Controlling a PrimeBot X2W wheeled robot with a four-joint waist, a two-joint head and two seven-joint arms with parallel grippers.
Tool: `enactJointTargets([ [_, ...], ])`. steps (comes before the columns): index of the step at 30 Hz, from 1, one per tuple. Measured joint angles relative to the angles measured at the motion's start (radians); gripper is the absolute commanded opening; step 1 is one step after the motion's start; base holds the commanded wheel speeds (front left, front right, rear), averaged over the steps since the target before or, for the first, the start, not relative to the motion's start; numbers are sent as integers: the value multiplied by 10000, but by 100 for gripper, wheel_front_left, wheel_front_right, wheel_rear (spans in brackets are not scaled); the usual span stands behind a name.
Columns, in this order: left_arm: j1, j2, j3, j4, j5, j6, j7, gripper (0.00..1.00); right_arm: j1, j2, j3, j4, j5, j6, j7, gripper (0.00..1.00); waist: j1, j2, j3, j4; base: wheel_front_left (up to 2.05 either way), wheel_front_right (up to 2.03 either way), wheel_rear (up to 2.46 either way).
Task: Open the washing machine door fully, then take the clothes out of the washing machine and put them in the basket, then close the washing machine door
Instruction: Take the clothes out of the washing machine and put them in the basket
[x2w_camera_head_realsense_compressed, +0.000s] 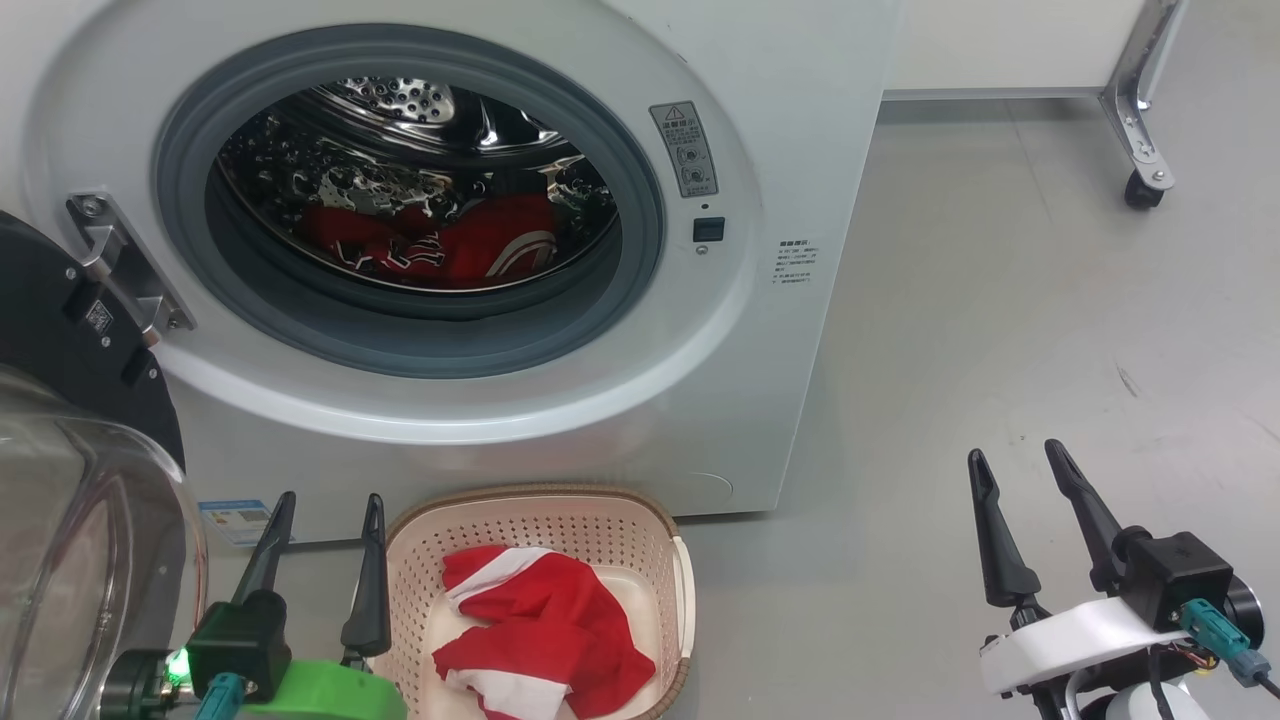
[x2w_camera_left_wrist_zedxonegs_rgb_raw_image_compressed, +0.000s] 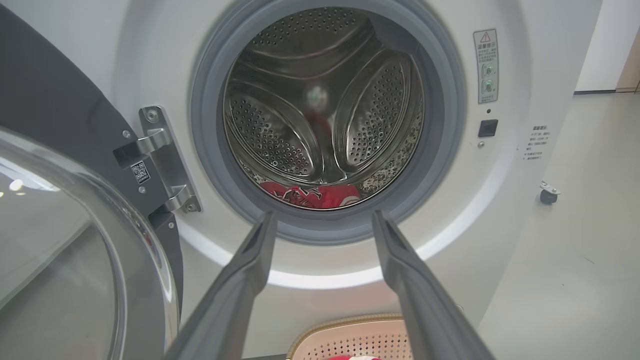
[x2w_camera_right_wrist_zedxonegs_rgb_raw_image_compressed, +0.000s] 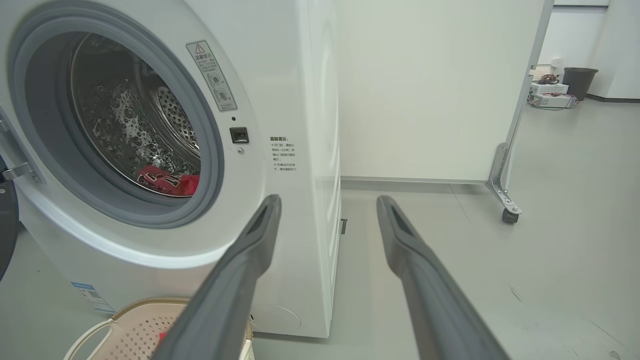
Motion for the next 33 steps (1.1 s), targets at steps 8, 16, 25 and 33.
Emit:
enactJointTargets([
  [8, 55, 46, -13, -293, 10, 36, 274, 100, 54, 8, 111, -174, 0, 0, 90, 100, 0, 0, 100, -31, 0, 0, 0],
  [16, 50, 36, -107, -416, -8, 44, 690, 100, 80, 12, 125, -479, 2, -2, 180, 100, 0, 0, 468, -107, 0, 0, 0],
  [25, -969, 71, -353, 84, -6, -140, 1290, 100, -82, 13, 267, -752, 4, 40, 297, 100, 0, 0, 1163, -339, 0, 0, 0],
  [33, -2777, 194, -848, 890, 125, -550, 2201, 100, -397, 21, 267, -957, 25, 104, 295, 100, 0, 0, 1877, -675, 0, 0, 0],
])
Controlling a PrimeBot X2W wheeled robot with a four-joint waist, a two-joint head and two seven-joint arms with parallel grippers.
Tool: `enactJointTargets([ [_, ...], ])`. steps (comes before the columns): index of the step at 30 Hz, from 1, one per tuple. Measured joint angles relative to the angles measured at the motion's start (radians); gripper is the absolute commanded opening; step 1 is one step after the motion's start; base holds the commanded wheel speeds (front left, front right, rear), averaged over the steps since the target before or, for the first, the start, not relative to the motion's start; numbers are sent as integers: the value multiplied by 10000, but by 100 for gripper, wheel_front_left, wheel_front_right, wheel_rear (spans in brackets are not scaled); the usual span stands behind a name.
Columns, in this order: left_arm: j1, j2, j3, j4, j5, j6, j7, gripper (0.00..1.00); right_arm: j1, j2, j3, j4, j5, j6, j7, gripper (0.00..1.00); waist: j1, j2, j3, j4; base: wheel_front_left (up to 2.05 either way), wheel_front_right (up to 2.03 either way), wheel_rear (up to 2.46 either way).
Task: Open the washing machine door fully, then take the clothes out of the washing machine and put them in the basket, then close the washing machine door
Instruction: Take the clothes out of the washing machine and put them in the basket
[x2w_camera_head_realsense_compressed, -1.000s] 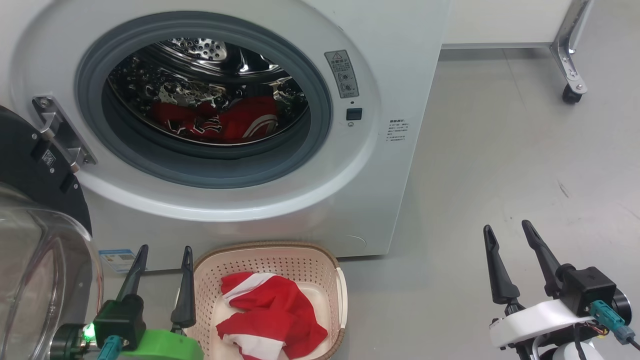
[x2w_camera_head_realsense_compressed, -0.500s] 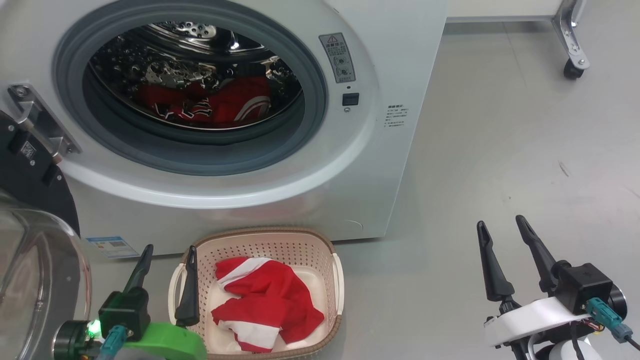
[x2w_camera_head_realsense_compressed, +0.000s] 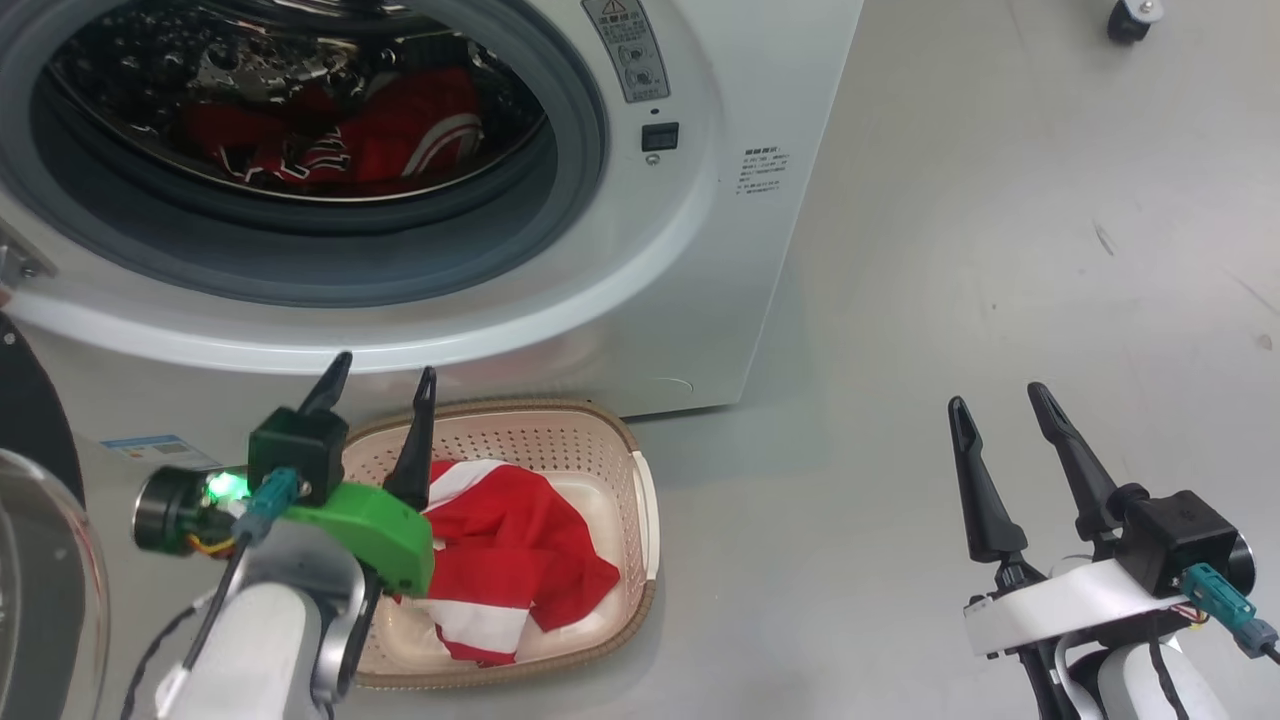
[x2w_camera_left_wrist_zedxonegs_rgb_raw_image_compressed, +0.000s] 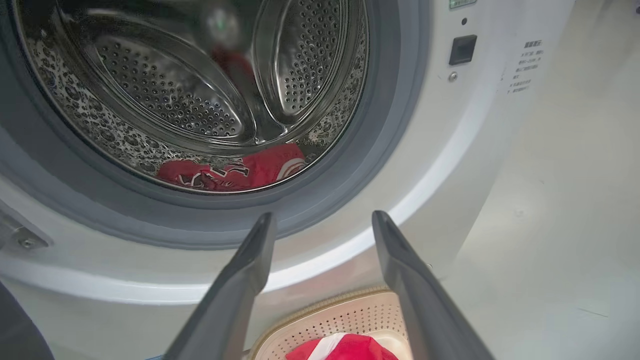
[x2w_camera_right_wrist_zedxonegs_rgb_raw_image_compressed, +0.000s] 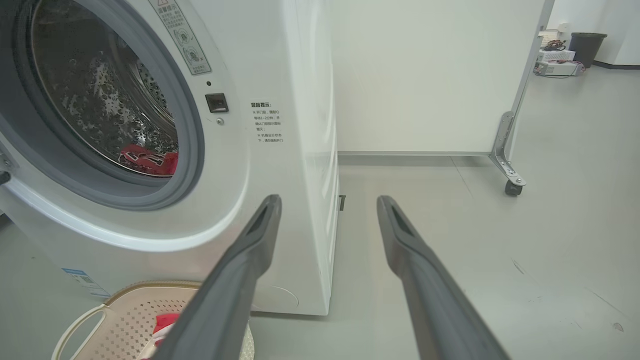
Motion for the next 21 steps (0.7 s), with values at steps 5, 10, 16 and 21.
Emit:
enactJointTargets([
  [5, -1258, 115, -59, 510, 339, -115, 606, 100, -284, 58, 67, -138, 21, 86, 0, 100, 0, 0, 536, -208, 0, 0, 0],
  [10, -2416, 439, 54, 1070, 610, -119, 1225, 100, -576, 161, 98, -176, 107, 165, -10, 100, 0, 0, 1140, -457, 0, 0, 0],
  [16, -3962, 1060, 642, 1551, 978, 84, 1866, 100, -1050, 290, 207, -190, 265, 261, -136, 100, 0, 0, 1918, -812, 0, 0, 0],
  [21, -4937, 1455, 754, 1770, 1254, 138, 2337, 100, -1362, 339, 245, -184, 322, 349, -230, 100, 0, 0, 2459, -1070, 0, 0, 0],
])
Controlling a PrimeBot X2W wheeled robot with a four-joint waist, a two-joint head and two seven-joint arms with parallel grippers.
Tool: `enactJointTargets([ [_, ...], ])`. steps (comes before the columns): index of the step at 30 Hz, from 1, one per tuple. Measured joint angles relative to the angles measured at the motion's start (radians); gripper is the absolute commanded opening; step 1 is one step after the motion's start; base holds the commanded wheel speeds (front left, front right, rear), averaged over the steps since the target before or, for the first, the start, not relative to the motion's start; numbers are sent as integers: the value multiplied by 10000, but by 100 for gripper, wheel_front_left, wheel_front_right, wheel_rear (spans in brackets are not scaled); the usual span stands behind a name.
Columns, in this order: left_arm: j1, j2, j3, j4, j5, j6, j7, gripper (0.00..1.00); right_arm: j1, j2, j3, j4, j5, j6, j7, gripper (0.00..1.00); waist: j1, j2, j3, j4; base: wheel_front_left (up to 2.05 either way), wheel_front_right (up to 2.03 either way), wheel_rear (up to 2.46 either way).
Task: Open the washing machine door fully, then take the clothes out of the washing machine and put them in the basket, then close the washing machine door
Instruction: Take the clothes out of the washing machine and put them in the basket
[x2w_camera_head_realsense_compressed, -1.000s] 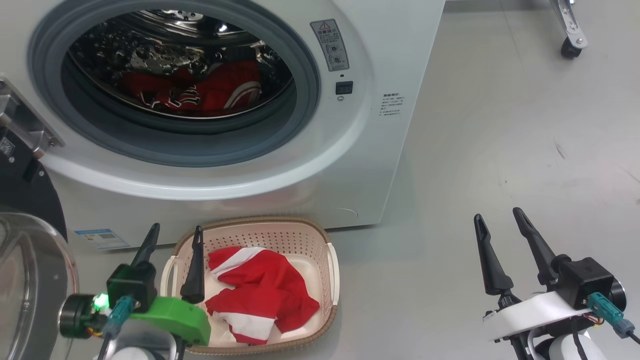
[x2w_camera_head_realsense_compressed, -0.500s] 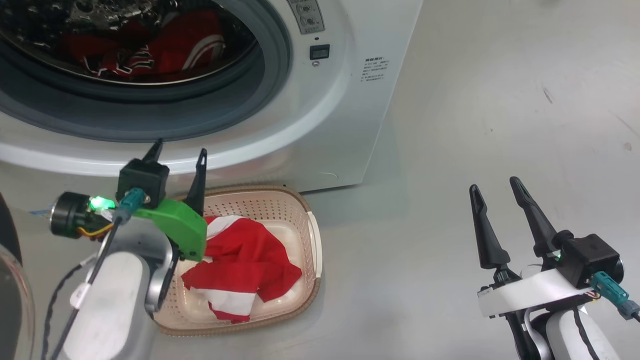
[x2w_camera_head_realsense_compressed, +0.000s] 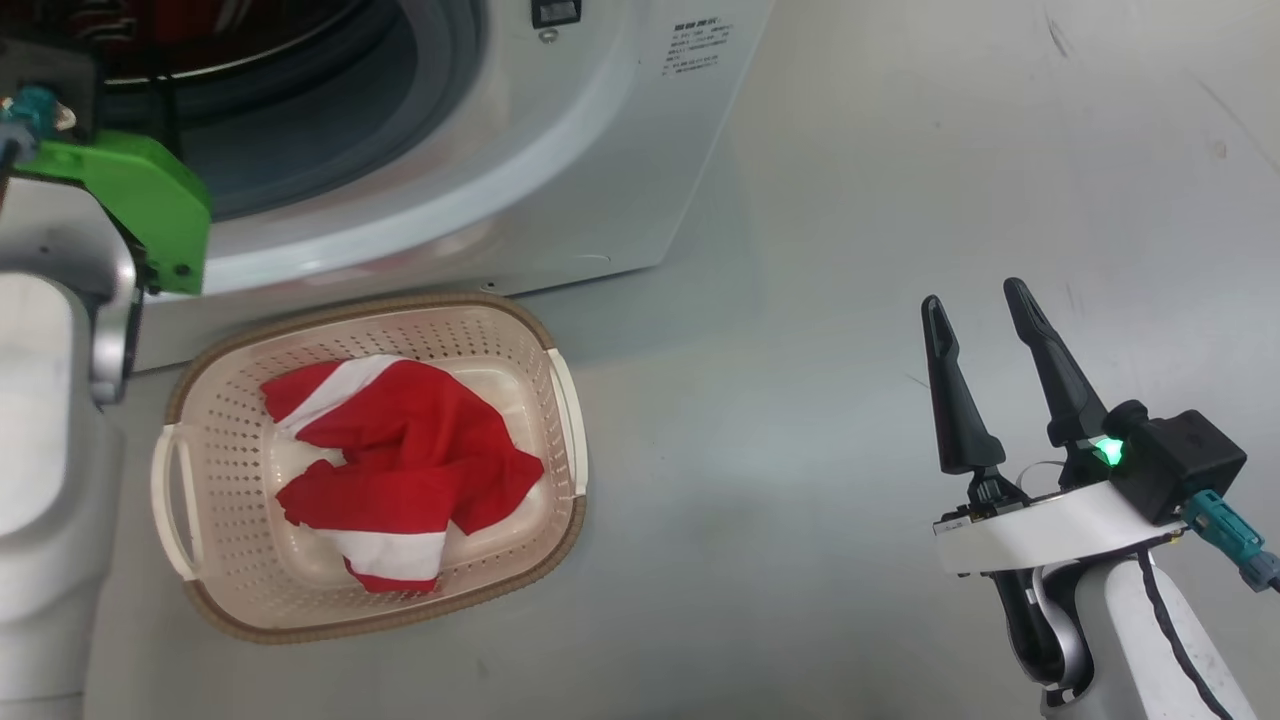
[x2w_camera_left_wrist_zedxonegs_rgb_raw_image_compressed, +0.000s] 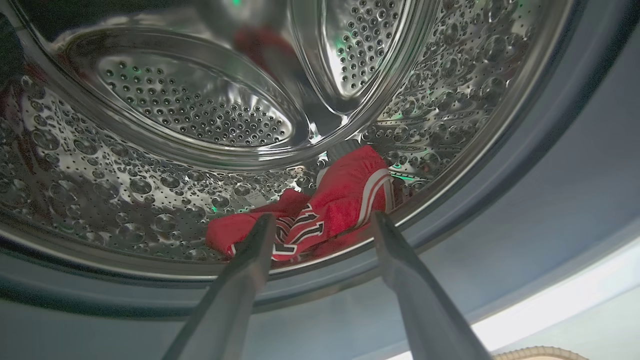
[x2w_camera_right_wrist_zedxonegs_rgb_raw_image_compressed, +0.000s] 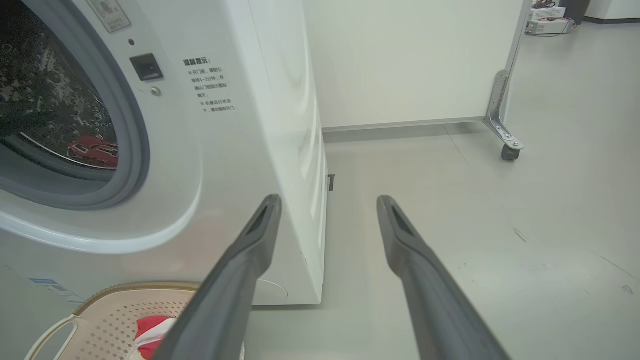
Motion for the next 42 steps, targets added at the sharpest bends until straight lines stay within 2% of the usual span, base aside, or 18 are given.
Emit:
enactJointTargets([
  [4, -845, 520, -29, 314, 443, -12, 477, 100, -256, 50, 105, 98, 69, 54, -82, 100, 0, 0, 524, -262, 0, 0, 0],
  [8, -1572, 1034, -291, 621, 988, -238, 857, 100, -507, 111, 171, 267, 182, 107, -142, 100, 0, 0, 999, -544, 0, 0, 0],
  [23, -2950, 1609, -104, 2309, 1279, -330, 1810, 100, -1148, 257, 451, 1009, 403, 314, -345, 100, 1, 0, 2080, -1587, 0, 0, 0],
  [33, -3538, 1877, 203, 3074, 1467, 94, 2648, 100, -1393, 303, 562, 1281, 491, 389, -357, 100, 0, 0, 2357, -1876, 0, 0, 0],
  [34, -3584, 1873, 205, 3127, 1496, 107, 2723, 96, -1409, 311, 560, 1312, 491, 428, -359, 100, 0, 0, 2374, -1899, 0, 0, 0],
  [35, -3658, 1870, 205, 3196, 1530, 132, 2809, 84, -1419, 314, 560, 1333, 491, 430, -359, 100, 0, 0, 2384, -1917, 0, 0, 0],
  [36, -3718, 1860, 194, 3244, 1561, 176, 2855, 68, -1425, 313, 550, 1352, 491, 430, -359, 100, 0, 0, 2392, -1926, 0, 0, 0],
  [37, -3751, 1850, 188, 3294, 1605, 180, 2917, 40, -1433, 314, 548, 1365, 491, 430, -359, 100, 0, 0, 2396, -1931, 0, 0, 0],
  [38, -3765, 1837, 176, 3335, 1636, 194, 2993, 22, -1442, 314, 548, 1377, 491, 430, -360, 100, 0, 0, 2398, -1932, 0, 0, 0],
  [39, -3767, 1839, 144, 3348, 1699, 196, 3026, 0, -1452, 314, 548, 1384, 491, 431, -360, 100, 0, 0, 2401, -1931, 0, 0, 0],
  [42, -3861, 1820, 94, 3346, 1730, 232, 3022, 0, -1515, 314, 537, 1415, 491, 433, -360, 100, 0, 0, 2413, -1915, 0, 0, 0],
])
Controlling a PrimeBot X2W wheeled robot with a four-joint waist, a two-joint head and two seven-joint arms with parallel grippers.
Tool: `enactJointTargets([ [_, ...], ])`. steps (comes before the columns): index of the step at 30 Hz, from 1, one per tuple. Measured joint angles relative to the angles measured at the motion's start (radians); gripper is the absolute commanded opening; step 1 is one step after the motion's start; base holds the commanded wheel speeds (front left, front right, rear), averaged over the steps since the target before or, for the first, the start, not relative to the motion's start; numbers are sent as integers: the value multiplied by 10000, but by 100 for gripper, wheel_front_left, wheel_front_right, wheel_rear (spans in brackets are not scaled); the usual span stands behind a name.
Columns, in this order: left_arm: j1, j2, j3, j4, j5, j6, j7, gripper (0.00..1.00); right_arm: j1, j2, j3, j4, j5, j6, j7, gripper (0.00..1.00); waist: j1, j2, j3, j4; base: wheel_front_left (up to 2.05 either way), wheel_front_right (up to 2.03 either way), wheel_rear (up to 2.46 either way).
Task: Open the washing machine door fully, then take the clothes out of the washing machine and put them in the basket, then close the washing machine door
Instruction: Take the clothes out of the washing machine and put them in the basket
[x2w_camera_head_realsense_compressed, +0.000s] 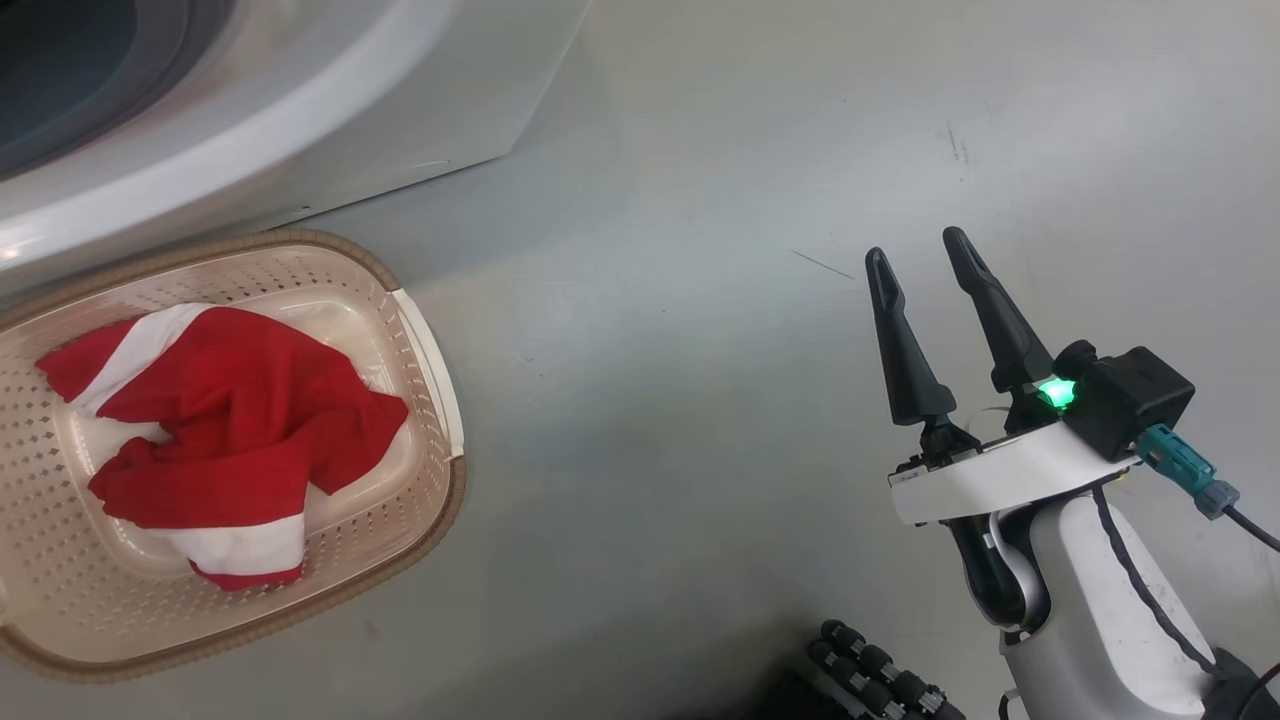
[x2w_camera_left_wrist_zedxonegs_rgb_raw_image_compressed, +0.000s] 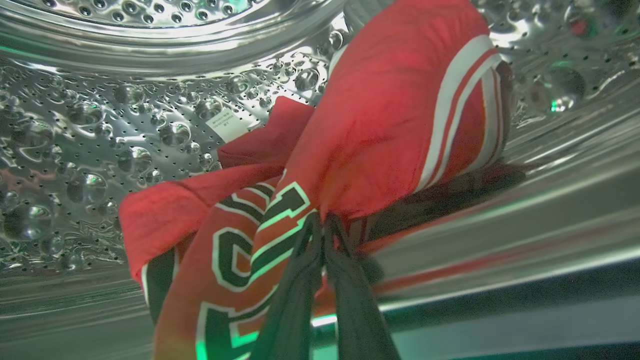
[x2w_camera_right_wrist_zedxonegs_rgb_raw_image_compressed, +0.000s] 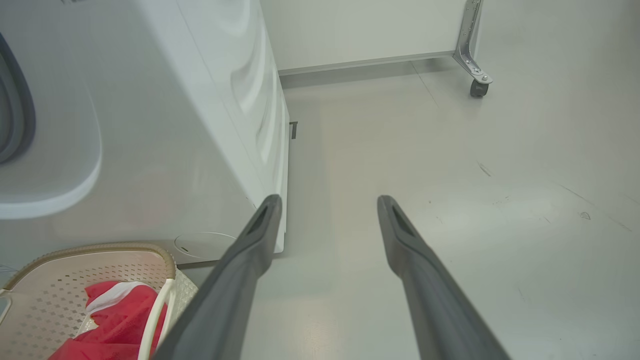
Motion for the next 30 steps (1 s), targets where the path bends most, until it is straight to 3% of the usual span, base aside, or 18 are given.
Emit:
enactJointTargets([
  [11, -255, -805, 244, -219, -320, 226, -1127, 0, -69, -12, -437, -48, -27, 8, -77, 100, 0, 0, 9, 379, 0, 0, 0],
  [22, 111, -1053, 675, -784, -817, 297, -3035, 0, -125, -50, -560, -153, -194, 10, -77, 100, -1, 0, -159, 880, 0, 0, 0],
  [30, 1101, -1726, 771, -1622, -1137, 305, -4614, 0, -125, -159, -757, -209, -307, 10, -79, 100, -1, 0, -359, 1245, 0, 0, 0],
])
